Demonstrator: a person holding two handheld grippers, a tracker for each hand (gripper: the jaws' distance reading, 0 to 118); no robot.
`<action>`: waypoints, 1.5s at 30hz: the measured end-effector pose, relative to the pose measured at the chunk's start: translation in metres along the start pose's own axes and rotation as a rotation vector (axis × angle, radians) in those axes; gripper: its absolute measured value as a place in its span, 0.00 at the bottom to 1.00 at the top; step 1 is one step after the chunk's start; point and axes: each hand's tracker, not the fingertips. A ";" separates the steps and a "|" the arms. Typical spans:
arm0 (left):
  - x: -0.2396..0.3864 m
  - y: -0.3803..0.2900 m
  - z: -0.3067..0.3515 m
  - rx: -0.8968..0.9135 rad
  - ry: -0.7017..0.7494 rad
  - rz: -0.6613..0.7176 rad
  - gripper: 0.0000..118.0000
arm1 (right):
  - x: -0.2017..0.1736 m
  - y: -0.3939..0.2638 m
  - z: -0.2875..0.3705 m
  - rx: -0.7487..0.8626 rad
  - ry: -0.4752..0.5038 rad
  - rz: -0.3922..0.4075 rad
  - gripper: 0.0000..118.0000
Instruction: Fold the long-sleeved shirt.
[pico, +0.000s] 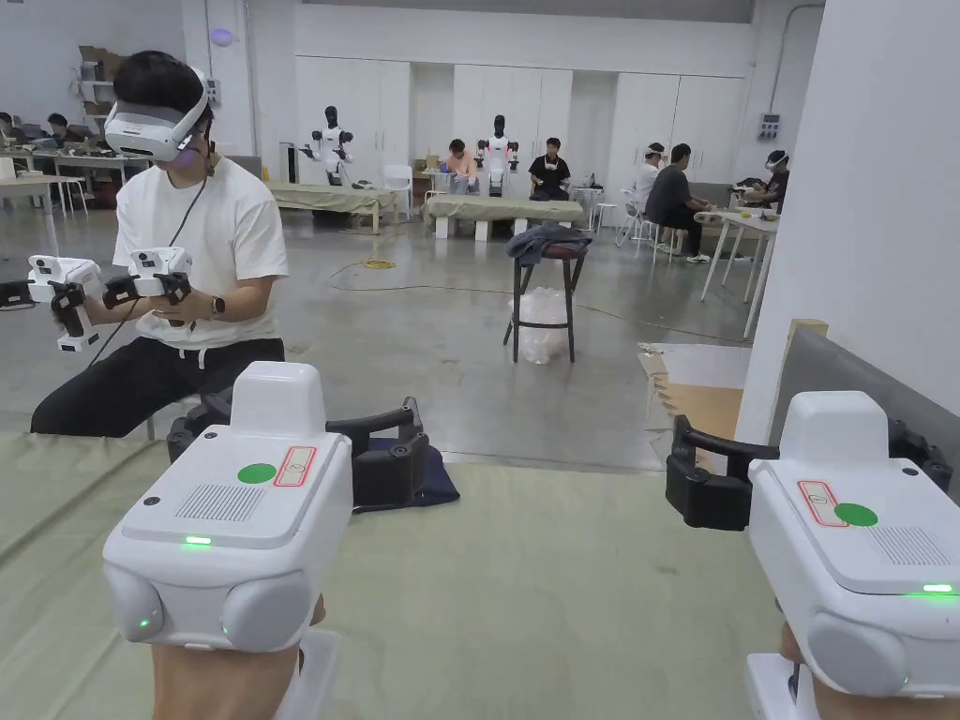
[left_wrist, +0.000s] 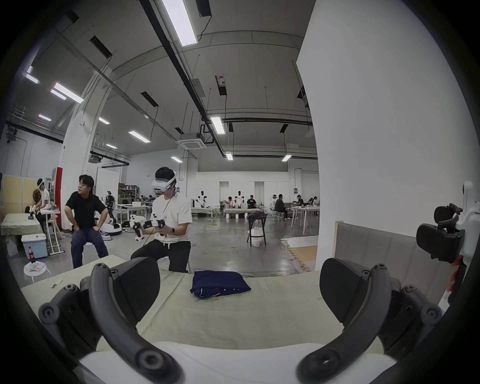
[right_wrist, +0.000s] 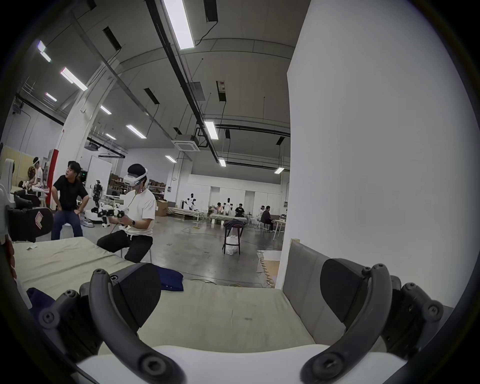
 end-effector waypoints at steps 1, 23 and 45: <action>0.000 0.000 0.000 0.001 0.002 -0.002 0.94 | 0.000 -0.001 0.000 -0.001 0.001 -0.001 1.00; -0.048 -0.019 0.037 -0.077 0.097 -0.043 0.03 | -0.064 0.002 0.018 0.039 0.193 -0.020 0.00; -0.220 -0.218 0.092 -0.780 0.496 0.209 0.91 | -0.307 -0.085 0.060 -0.201 0.732 0.009 0.00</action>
